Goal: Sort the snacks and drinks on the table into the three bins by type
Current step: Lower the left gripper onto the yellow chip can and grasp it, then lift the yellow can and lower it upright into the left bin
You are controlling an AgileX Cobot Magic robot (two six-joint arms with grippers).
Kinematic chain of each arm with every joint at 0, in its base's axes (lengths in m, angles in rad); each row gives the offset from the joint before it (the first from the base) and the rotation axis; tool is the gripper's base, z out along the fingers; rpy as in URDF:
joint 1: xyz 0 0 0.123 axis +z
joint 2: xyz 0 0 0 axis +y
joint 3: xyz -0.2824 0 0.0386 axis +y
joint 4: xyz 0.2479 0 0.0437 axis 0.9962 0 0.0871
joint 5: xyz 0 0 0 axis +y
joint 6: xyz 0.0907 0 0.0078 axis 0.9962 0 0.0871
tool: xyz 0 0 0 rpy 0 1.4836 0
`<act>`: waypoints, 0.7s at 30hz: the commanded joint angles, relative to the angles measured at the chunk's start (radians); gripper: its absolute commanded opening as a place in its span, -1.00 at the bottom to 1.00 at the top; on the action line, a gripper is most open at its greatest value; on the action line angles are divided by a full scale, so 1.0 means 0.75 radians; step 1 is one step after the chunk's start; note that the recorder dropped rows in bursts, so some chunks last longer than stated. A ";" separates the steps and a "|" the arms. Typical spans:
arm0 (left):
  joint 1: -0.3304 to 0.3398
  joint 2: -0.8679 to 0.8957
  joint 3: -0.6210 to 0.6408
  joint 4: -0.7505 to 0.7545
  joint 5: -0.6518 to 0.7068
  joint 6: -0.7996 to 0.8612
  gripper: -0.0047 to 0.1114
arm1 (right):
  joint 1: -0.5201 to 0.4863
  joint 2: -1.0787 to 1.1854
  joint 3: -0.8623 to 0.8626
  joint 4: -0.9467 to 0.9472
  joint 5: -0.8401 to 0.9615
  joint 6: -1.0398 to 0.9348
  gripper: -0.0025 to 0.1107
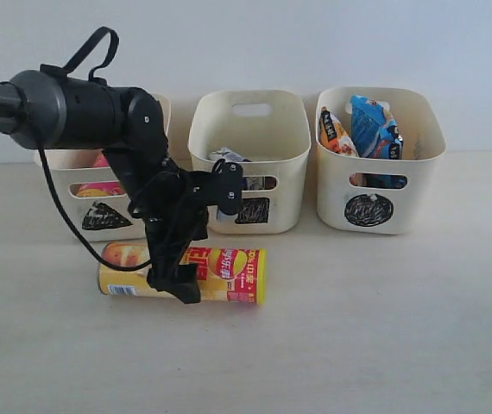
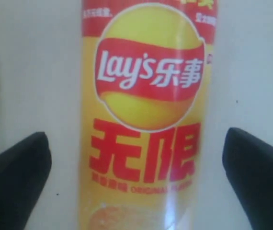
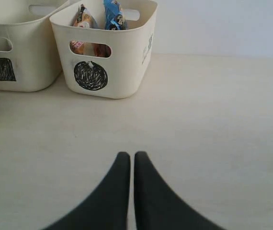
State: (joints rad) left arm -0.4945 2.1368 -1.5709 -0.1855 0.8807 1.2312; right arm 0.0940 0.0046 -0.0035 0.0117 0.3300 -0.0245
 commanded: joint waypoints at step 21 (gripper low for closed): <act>-0.007 0.111 -0.108 0.015 0.096 -0.076 -0.85 | -0.005 -0.006 0.005 0.001 -0.009 -0.001 -0.96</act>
State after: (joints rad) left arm -0.4945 2.2523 -1.6462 -0.1776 0.9145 1.2041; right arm 0.0940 0.0046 -0.0035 0.0117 0.3300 -0.0225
